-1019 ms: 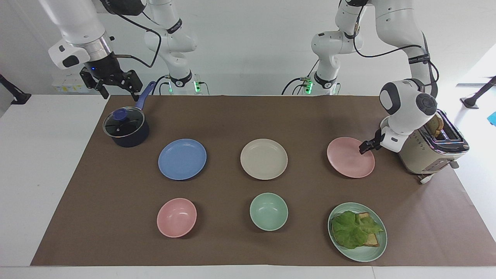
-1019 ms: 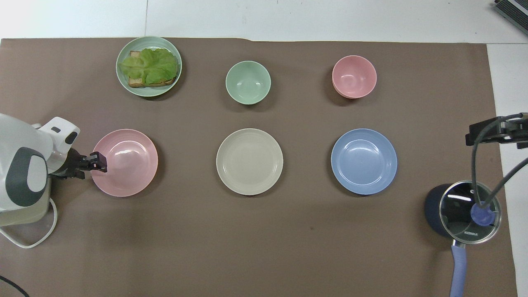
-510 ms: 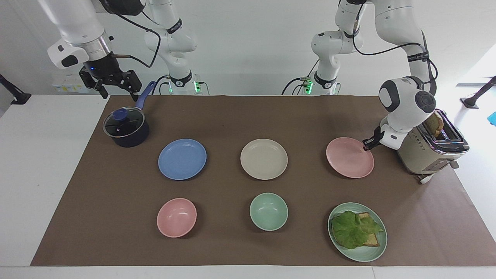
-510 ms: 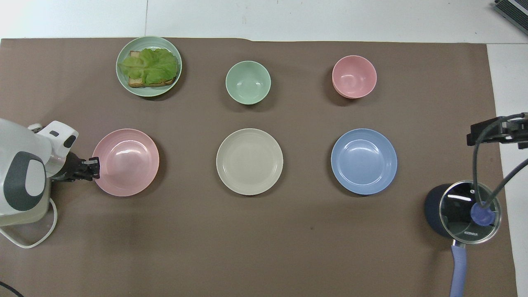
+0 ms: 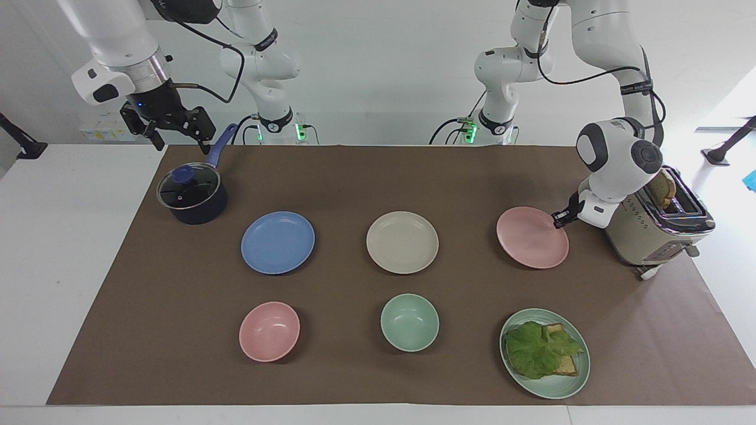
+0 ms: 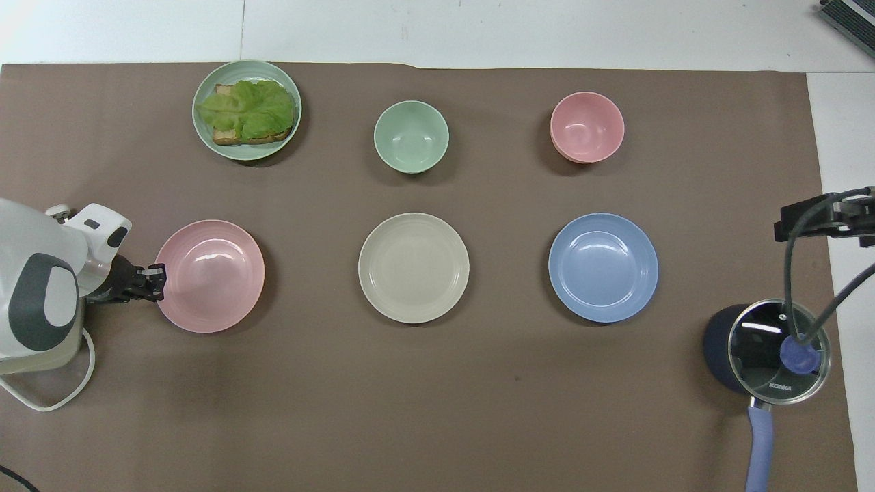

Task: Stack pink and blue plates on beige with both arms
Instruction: 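Reach the left gripper to the pink plate rim and grasp it, then carry the pink plate with the left gripper onto the beige plate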

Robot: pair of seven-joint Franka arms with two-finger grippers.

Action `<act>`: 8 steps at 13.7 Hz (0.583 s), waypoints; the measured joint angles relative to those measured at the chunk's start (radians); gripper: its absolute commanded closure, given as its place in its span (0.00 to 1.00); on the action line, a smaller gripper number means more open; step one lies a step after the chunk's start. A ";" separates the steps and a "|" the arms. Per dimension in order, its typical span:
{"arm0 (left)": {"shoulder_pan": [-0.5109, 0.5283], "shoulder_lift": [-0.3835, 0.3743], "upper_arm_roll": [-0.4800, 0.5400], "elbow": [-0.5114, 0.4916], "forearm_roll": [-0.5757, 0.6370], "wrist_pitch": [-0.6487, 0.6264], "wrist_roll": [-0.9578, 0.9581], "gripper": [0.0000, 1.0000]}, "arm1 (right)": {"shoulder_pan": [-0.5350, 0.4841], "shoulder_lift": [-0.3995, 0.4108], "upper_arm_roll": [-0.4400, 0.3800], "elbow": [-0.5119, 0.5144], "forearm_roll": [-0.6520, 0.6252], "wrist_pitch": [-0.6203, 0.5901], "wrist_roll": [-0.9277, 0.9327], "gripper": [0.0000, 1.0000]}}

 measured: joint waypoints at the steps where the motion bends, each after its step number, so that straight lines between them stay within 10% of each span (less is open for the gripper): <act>1: 0.000 -0.001 -0.001 0.007 0.000 -0.015 0.000 1.00 | 0.000 0.000 0.000 0.000 0.000 0.000 0.000 0.00; 8: -0.104 -0.017 -0.028 0.335 -0.130 -0.466 -0.216 1.00 | -0.001 0.000 0.000 0.000 0.000 0.000 0.000 0.00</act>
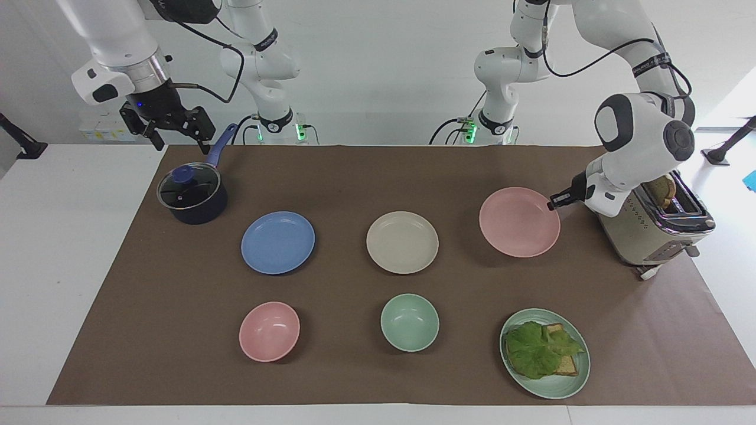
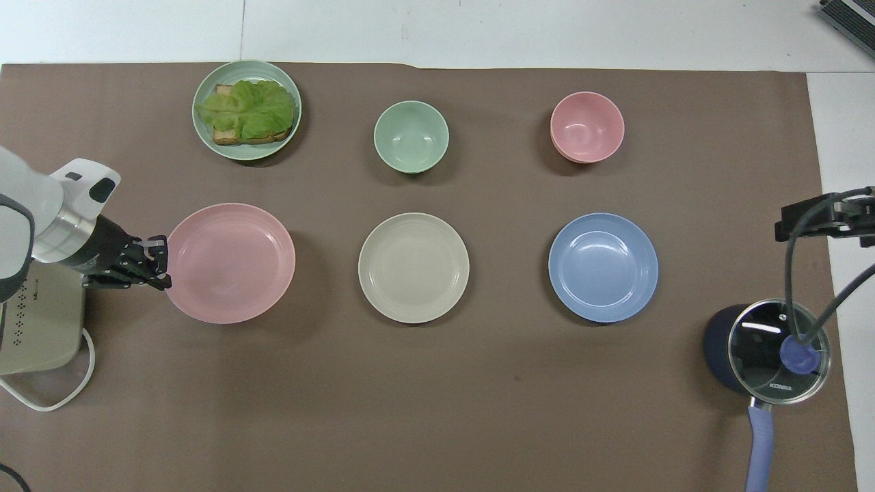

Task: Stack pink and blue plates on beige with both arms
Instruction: 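Carry the pink plate with the left gripper onto the beige plate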

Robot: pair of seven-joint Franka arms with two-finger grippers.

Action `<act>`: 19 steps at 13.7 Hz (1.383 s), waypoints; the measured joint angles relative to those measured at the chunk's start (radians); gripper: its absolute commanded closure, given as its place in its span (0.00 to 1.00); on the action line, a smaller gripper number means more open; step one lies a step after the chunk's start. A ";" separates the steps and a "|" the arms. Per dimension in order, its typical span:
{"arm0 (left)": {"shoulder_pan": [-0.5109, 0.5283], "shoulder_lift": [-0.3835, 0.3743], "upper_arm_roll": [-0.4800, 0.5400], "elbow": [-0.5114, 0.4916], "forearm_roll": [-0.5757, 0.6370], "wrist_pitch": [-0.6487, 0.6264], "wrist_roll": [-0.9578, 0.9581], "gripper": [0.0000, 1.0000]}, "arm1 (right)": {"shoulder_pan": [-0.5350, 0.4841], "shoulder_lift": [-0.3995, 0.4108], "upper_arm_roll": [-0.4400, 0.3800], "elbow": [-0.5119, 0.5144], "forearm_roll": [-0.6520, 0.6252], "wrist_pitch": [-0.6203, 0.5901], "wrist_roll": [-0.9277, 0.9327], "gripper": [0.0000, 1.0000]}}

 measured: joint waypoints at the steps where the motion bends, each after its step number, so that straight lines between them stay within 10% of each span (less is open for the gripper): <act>1: -0.057 -0.002 -0.004 0.018 -0.008 -0.004 -0.077 1.00 | 0.000 0.000 0.000 0.000 0.000 0.000 0.000 0.00; 8: -0.364 0.028 -0.023 0.005 -0.093 0.194 -0.236 1.00 | 0.000 0.000 0.000 0.000 0.000 0.000 0.000 0.00; 14: -0.428 0.117 -0.022 -0.092 -0.134 0.420 -0.235 1.00 | -0.001 0.000 0.000 0.000 0.000 0.000 0.000 0.00; 16: -0.434 0.129 -0.021 -0.108 -0.134 0.433 -0.234 0.71 | -0.001 0.000 0.000 0.000 0.000 0.000 0.000 0.00; 18: -0.435 0.127 -0.021 -0.111 -0.135 0.433 -0.234 0.00 | -0.001 0.000 0.000 0.000 0.000 0.000 0.000 0.00; 19: -0.435 0.125 -0.020 -0.111 -0.135 0.433 -0.233 0.00 | -0.001 0.000 0.000 0.000 0.000 0.000 0.000 0.00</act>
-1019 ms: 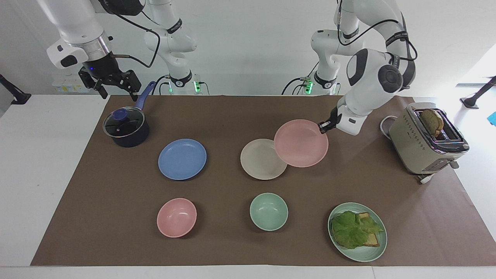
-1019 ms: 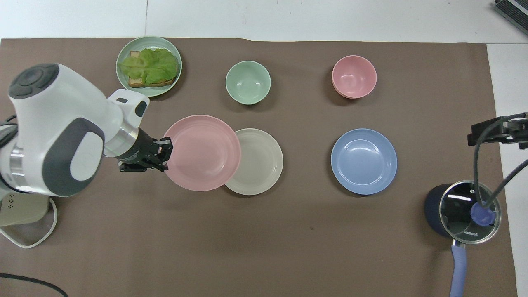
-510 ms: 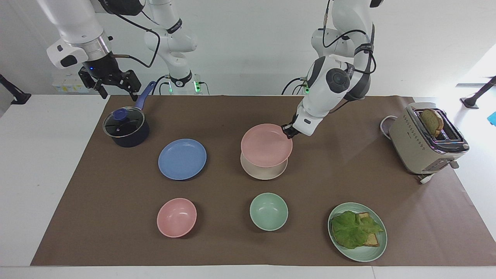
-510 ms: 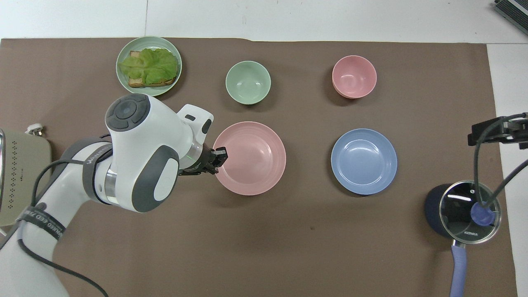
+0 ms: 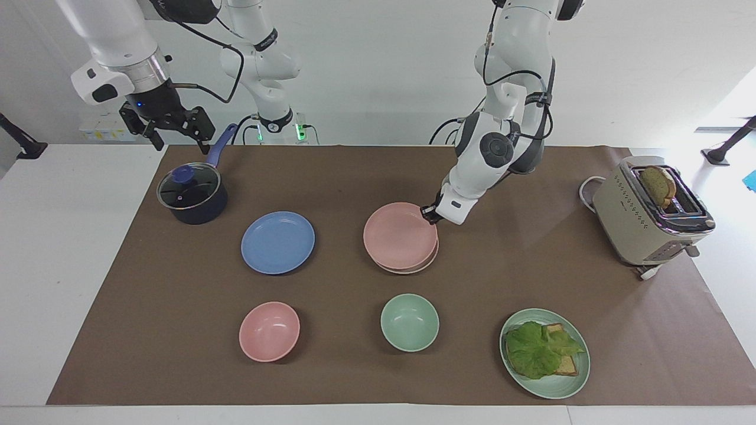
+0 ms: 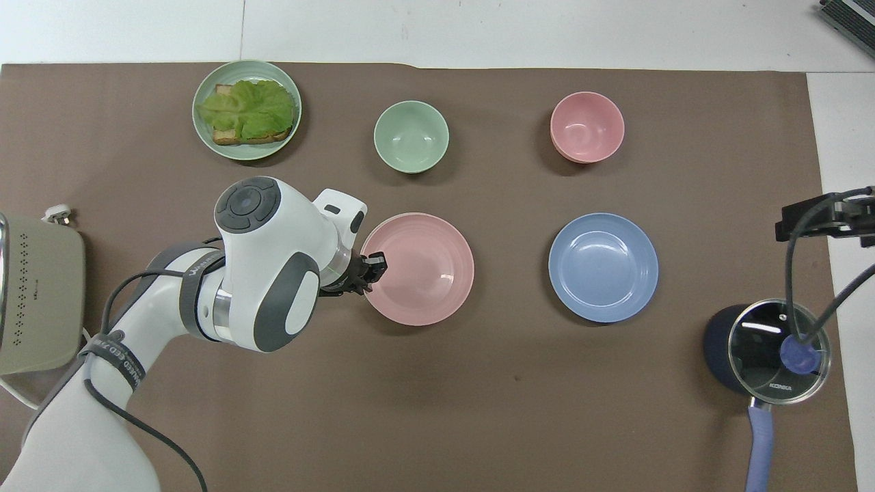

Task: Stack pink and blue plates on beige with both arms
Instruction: 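Carry the pink plate with the left gripper onto the beige plate, then open the left gripper and withdraw it to the rest pose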

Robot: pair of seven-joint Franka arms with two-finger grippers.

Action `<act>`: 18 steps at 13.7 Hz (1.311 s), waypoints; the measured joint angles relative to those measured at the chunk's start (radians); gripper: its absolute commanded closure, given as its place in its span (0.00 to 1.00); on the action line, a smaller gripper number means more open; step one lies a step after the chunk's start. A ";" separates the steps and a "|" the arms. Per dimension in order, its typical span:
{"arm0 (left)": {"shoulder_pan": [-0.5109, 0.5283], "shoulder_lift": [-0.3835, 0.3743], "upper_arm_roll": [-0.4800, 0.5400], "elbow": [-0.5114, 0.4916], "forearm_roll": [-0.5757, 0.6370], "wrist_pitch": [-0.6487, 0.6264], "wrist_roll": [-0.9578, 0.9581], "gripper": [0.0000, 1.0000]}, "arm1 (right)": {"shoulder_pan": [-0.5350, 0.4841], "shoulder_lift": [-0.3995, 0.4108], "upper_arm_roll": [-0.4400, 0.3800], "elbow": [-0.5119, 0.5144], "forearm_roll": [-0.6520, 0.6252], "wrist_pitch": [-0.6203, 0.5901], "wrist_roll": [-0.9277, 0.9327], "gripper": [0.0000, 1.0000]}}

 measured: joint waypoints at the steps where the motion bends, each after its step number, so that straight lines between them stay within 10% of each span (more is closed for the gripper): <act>1: 0.000 -0.001 0.001 0.000 0.000 0.000 0.000 0.00 | 0.000 0.000 0.000 0.000 0.000 0.000 0.000 0.00; 18: 0.419 -0.138 0.047 0.454 0.248 -0.540 0.484 0.00 | -0.003 -0.001 0.000 -0.001 0.000 0.013 0.000 0.00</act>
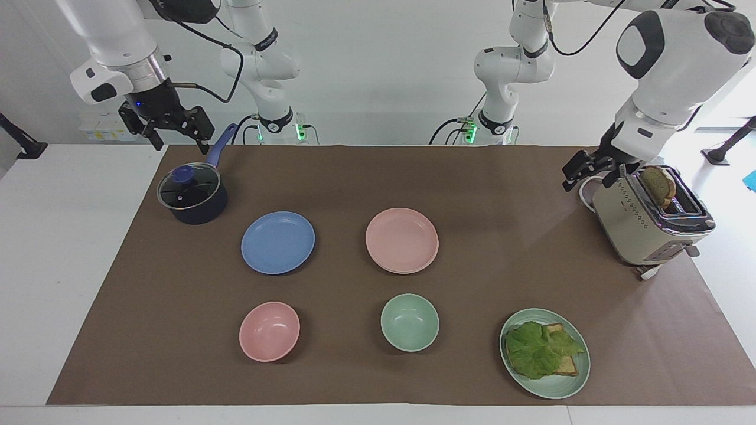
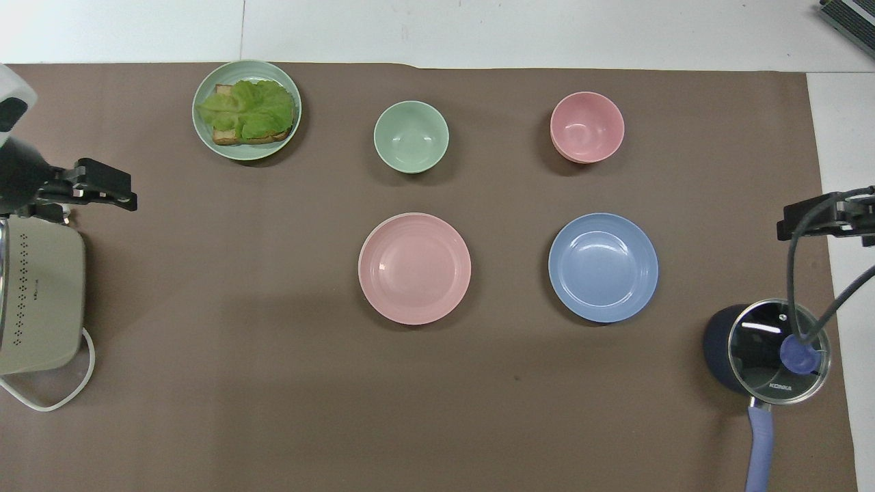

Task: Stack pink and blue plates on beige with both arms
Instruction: 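Open the left gripper and withdraw it to the rest pose, then reach the right gripper to the blue plate rim and grasp it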

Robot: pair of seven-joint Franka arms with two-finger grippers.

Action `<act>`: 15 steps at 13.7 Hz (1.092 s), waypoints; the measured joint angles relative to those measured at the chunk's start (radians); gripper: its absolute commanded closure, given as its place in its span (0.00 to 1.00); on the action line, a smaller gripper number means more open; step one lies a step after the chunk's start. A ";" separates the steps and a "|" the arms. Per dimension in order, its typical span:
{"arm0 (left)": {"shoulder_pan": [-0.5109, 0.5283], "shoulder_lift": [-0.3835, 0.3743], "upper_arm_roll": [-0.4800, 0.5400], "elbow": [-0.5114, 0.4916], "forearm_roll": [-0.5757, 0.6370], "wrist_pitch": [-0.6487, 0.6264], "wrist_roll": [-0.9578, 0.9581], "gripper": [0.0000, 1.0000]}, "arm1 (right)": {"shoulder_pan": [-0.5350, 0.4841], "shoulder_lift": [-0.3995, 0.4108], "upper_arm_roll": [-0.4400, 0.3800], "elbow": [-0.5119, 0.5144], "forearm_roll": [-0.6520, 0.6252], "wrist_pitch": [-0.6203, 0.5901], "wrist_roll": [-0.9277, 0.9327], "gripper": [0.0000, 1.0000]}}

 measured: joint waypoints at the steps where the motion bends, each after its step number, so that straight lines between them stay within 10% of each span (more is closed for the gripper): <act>1: 0.006 -0.001 0.000 0.014 0.003 -0.007 0.008 0.00 | 0.000 0.000 0.000 -0.003 0.000 0.011 0.000 0.00; 15: 0.006 -0.041 -0.015 0.048 0.007 -0.036 0.009 0.00 | 0.007 0.062 0.006 -0.406 0.002 0.496 -0.001 0.00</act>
